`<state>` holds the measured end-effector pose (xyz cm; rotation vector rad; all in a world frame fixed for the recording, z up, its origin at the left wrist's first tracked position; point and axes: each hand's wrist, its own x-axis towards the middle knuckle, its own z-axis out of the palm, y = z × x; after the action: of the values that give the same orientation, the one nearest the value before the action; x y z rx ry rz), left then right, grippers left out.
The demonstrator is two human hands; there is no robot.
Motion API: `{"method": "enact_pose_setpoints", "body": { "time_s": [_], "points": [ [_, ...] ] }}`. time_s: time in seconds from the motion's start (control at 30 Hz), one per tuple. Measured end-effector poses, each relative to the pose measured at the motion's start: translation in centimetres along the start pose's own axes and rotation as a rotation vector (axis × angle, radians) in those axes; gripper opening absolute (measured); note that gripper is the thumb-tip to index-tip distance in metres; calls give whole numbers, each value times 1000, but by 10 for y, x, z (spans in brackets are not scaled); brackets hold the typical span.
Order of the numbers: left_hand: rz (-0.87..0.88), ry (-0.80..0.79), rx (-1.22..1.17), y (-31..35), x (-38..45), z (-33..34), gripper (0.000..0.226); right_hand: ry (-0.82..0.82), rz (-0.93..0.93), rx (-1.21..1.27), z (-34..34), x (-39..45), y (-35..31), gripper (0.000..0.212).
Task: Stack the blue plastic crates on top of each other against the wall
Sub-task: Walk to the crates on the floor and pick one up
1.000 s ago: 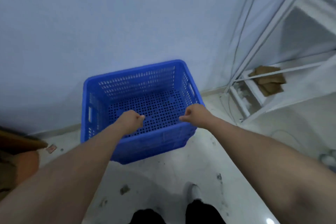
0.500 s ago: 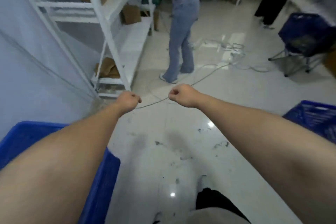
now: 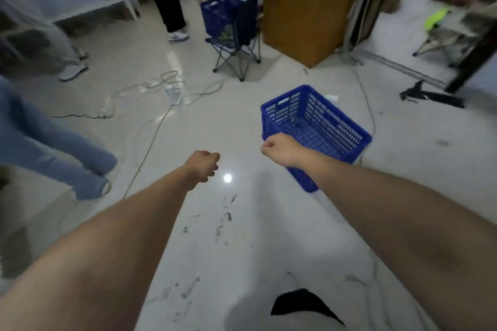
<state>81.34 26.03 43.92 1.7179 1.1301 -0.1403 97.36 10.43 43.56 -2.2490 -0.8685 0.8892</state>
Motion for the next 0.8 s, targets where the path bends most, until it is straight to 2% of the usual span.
{"method": "enact_pose_setpoints", "body": {
  "time_s": [0.1,0.27,0.43,0.53,0.63,0.7,0.8],
  "points": [
    [34,-94,-16,75,32,58,12,89,140,68,-68,15,52,31],
    [24,-163,-37,155,98,115,25,178,292,141,-137,54,115,24],
    [-30,-223,-80,203,193,147,19,195,405,146,-185,124,162,28],
    [-122,-222,-103,218,270,163,21,168,474,101,-217,176,187,23],
    [-217,-240,-153,237,349,176,22,195,560,109,-245,228,215,31],
    [-261,-253,-167,252,392,185,21,158,590,73,-259,261,234,32],
    [-311,-258,-155,276,441,205,10,164,595,20,-280,304,260,29]
  ]
}}
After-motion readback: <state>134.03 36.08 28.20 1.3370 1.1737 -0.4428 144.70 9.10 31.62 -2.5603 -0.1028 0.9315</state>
